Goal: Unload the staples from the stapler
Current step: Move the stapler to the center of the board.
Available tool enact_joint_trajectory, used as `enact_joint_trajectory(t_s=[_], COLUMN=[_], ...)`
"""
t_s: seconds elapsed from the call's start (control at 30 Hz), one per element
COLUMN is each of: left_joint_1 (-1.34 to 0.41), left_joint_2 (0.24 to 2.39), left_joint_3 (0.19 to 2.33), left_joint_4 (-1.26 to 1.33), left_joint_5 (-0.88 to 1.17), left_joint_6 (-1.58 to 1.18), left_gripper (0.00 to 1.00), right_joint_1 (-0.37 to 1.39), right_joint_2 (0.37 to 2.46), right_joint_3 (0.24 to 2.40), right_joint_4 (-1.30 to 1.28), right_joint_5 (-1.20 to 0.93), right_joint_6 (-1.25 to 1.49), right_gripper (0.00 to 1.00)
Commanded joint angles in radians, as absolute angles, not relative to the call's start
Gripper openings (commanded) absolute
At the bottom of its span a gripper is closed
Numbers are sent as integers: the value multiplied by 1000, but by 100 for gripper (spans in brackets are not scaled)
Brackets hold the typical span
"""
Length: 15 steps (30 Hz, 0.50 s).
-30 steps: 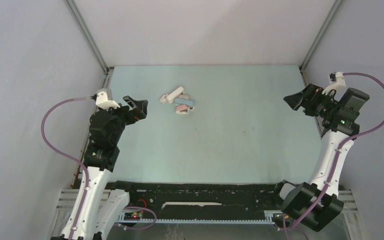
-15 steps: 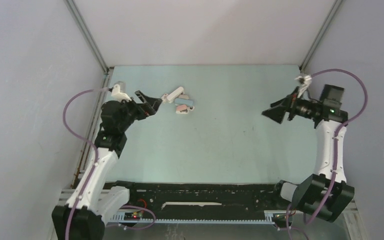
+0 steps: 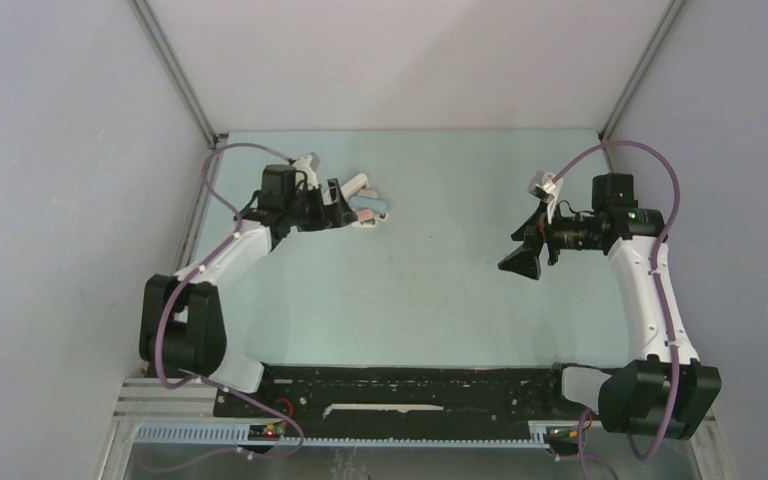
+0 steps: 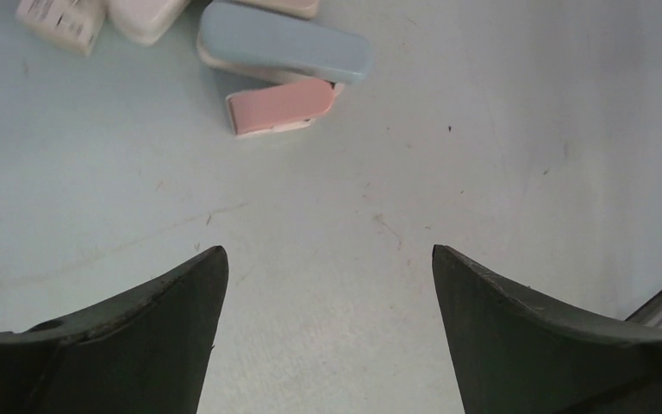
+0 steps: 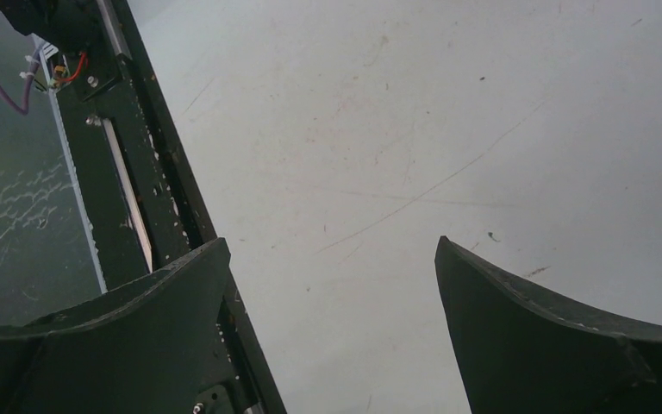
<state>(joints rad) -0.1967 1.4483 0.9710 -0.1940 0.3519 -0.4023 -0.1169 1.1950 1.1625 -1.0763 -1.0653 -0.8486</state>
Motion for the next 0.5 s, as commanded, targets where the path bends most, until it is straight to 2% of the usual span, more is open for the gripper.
enact_joint_trajectory(t_s=[0.0,0.17,0.3,0.47], left_joint_1=[-228,-253,-277,-273], left_joint_2=[1526,1621,1698,1811], left_joint_3=[1130,1228,1303,1439], left_joint_4=[-231,-261,-334,-480], left_joint_5=[429,502,529,550], left_joint_6=[-107,147,399,497], left_gripper=[93,90,81,68], right_joint_1=[-110,-117,-123,-119], right_joint_2=[1208,1217,1222,1227], right_joint_3=[1198,1197,1198,1199], right_joint_4=[-1101,-1108,-1106,-1110], right_joint_5=[-1062,-1072,-1080,-1074], right_joint_6=[-885,-878,-873,-881], right_gripper=[100,100,100,100])
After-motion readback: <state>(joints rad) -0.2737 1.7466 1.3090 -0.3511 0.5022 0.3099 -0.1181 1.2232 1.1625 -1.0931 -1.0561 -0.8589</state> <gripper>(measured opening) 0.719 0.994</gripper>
